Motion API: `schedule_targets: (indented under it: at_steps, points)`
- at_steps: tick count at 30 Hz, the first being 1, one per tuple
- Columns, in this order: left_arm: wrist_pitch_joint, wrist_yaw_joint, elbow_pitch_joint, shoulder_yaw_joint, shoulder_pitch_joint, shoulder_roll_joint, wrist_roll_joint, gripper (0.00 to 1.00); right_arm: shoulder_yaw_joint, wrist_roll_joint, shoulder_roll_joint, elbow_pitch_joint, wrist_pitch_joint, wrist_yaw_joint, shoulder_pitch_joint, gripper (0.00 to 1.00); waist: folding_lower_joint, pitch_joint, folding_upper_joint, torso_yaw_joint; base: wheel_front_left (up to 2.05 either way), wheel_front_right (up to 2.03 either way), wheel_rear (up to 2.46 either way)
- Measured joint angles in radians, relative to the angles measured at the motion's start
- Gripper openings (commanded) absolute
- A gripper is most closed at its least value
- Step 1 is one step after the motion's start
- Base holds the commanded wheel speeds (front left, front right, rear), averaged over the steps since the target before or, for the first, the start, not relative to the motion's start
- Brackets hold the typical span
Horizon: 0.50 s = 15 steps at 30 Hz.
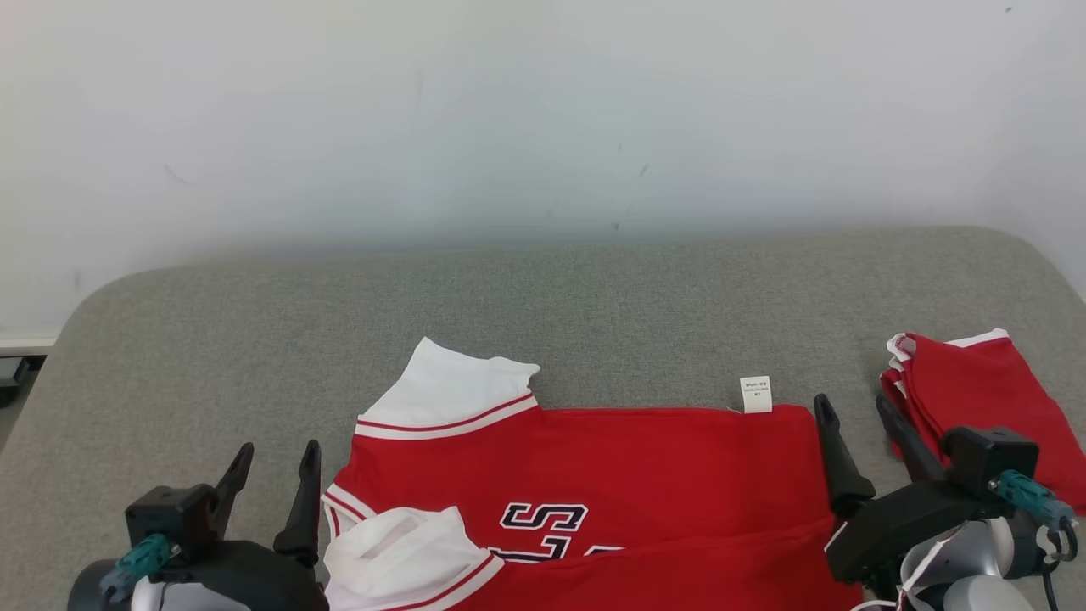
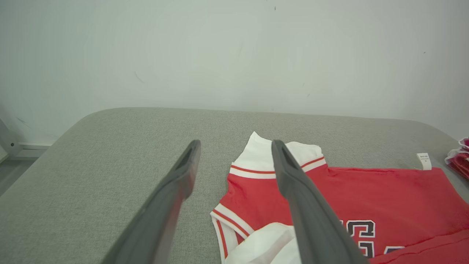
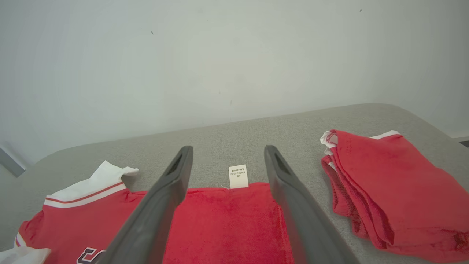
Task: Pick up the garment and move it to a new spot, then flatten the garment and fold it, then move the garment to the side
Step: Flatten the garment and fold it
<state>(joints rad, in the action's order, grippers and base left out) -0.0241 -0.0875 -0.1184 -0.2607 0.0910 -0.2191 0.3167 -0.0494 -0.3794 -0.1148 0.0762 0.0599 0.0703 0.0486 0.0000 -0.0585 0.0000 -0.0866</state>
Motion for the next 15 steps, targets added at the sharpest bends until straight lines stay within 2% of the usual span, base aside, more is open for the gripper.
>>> schedule_targets:
  at_steps: [15]
  points:
    - [0.017,0.001,-0.017,-0.003,-0.001,0.003,0.000,1.00,0.008,0.012,-0.007,-0.009,-0.033,0.000,-0.004,1.00,0.0001,0.019,0.0000,-0.002,0.00,0.00,0.00]
